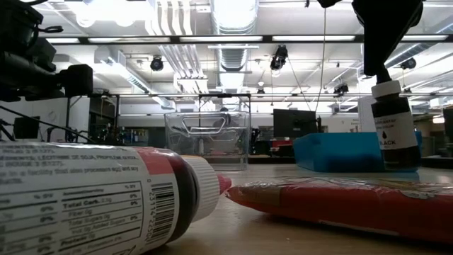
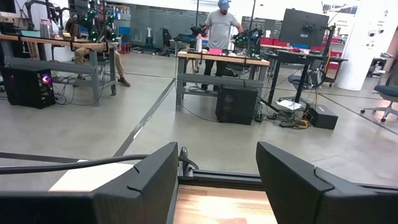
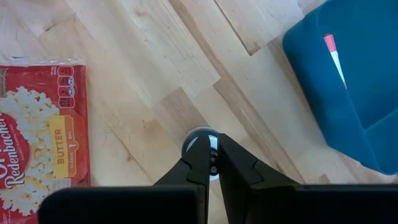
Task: Pick & Place Food Item
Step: Put the right black food coloring bottle into the blue bin
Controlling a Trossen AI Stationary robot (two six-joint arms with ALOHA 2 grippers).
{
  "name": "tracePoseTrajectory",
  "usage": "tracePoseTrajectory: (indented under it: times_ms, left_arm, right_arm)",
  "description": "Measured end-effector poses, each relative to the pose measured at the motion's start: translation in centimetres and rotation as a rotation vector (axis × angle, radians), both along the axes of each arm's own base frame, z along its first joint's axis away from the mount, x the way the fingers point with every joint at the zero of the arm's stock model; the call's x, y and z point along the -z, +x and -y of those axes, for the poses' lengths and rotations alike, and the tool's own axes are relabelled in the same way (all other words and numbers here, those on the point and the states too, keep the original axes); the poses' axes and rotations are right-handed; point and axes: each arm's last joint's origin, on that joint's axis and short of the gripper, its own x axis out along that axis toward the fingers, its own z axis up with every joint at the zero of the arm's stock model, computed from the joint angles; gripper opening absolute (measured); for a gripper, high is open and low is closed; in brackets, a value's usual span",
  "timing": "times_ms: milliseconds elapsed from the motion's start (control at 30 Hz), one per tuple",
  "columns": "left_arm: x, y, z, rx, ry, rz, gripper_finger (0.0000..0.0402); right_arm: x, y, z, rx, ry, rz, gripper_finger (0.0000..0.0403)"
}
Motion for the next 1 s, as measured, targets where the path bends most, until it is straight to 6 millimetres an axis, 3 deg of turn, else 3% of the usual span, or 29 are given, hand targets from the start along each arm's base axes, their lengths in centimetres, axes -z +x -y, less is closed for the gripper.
tracePoseTrajectory:
  times_ms: [333, 633, 1000]
  left_arm:
    - [0.0, 0.0, 0.0, 0.001, 0.0, 0.0, 0.0223]
    - [0.0, 0.0, 0.0, 0.0, 0.0, 0.0, 0.0223]
    - [0.0, 0.0, 0.0, 0.001, 0.0, 0.0, 0.0223]
  right_arm:
    - [-0.6, -0.3, 0.4, 0.04, -0.075, 0.028, 0.0013]
    - [-2.9, -1.3, 1.5, 0.146, -0.097, 0.159, 0.0013]
    - [-7.5, -4.5, 6.7, 0.264, -0.076, 0.217, 0.0013]
